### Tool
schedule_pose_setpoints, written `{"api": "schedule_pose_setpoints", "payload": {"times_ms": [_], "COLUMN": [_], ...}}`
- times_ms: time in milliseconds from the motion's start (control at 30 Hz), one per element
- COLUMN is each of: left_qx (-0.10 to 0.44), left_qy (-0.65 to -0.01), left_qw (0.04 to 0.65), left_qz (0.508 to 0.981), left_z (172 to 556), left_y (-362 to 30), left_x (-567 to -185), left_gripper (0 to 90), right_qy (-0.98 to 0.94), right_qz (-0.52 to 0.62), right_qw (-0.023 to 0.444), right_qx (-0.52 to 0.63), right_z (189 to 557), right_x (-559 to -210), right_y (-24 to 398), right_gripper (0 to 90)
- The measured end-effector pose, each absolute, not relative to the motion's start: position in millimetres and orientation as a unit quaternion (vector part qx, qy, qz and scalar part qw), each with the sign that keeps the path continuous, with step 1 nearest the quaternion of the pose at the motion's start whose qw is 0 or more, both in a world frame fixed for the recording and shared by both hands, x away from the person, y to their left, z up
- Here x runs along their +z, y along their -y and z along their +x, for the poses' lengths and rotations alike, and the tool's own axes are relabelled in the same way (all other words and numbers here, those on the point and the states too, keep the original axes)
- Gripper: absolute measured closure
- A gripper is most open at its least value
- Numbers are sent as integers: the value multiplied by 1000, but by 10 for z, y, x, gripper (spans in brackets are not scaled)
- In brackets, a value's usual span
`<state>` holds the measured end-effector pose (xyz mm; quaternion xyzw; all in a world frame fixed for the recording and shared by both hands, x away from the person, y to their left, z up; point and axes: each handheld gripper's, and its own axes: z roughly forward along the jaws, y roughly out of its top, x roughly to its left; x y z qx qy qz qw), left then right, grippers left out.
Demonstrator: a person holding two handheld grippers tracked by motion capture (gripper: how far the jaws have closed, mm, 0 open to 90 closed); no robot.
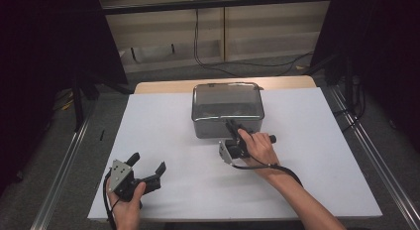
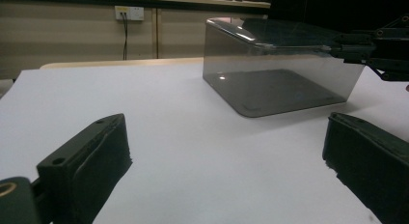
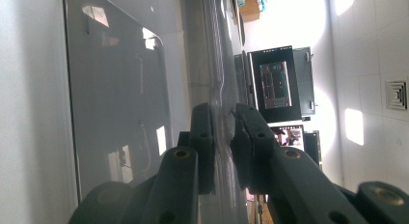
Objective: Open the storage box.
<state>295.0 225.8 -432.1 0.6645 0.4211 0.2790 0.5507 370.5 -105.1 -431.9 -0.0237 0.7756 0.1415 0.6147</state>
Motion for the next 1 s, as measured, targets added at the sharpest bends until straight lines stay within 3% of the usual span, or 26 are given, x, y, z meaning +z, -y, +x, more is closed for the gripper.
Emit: {"api": "schedule_pose_setpoints", "payload": {"times_ms": [1000], "left_qx": [259], "left_qy": [-360], "left_qw": [562], "left_qz": [698], "left_z": [3185], "left_y": [-2079], "left_x": [-4193], "left_gripper": [40], "right_qy": [-770], "right_qz": [-22], "right_qw": [619], "right_qx": [152], "right_z": [3715], "right_x": [-4220], "right_y": [1073], "right_gripper": [800]}}
